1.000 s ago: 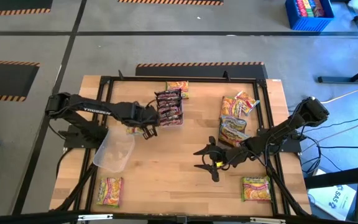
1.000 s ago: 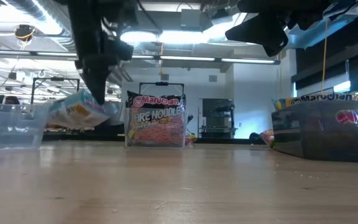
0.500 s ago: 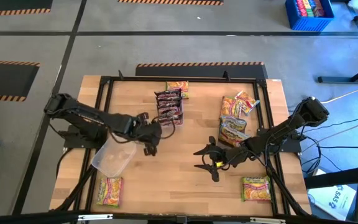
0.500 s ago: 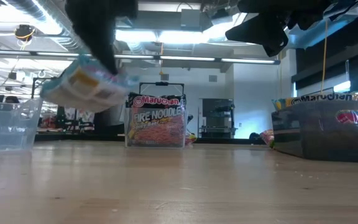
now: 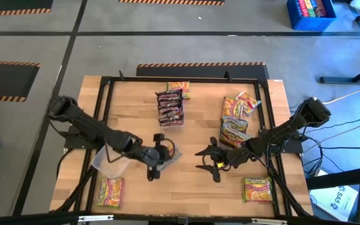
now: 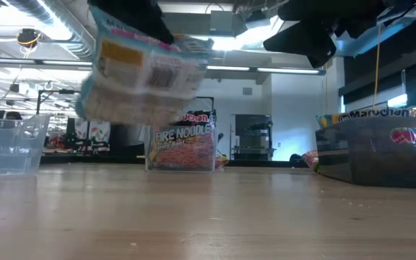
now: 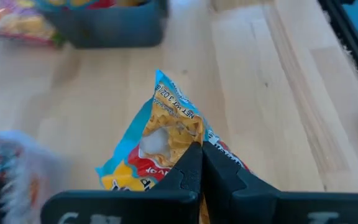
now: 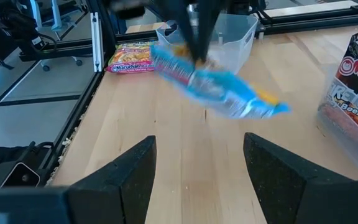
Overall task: Sort Maruchan noodles
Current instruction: Put the blue noodle pack into the black bin
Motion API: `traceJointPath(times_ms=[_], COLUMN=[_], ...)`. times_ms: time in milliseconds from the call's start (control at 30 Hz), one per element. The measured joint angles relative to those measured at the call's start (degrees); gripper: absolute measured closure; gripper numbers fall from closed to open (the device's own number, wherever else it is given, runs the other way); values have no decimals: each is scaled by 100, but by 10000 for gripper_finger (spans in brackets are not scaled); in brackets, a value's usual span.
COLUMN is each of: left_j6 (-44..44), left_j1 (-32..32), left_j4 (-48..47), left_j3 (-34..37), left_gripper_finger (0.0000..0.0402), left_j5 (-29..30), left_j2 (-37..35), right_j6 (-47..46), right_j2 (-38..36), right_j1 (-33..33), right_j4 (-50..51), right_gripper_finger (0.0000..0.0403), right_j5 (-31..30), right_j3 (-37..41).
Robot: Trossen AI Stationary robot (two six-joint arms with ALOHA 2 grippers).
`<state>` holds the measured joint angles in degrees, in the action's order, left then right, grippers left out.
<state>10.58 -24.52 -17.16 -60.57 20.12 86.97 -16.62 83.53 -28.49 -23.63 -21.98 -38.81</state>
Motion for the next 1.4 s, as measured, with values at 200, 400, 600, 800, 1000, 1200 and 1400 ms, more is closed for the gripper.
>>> traceJointPath(times_ms=[200,400,600,800,1000,1200,1400], left_j6=[-334,-521,-83,531,1650,2070,2058], left_j1=[-190,-226,-202,-338,-783,-1373,-1486], left_j4=[695,1350,1538,385,-1148,-795,437], left_j3=[32,34,36,-257,-295,177,968], left_gripper_finger=[401,385,316,263,262,261,263], left_j5=[8,11,19,-20,240,986,1320], left_j2=[846,1589,1775,1318,913,1104,1296], right_j6=[-2,-6,-296,-305,-752,-1309,-2097], right_j2=[0,0,168,702,866,878,1444], right_j1=[1,0,0,0,155,713,1359], right_j4=[102,157,136,-228,-670,-326,-260], right_gripper_finger=[178,178,178,178,177,132,76], right_j5=[-2,83,204,311,354,655,1477], right_j3=[0,0,2,2,-76,-210,-363])
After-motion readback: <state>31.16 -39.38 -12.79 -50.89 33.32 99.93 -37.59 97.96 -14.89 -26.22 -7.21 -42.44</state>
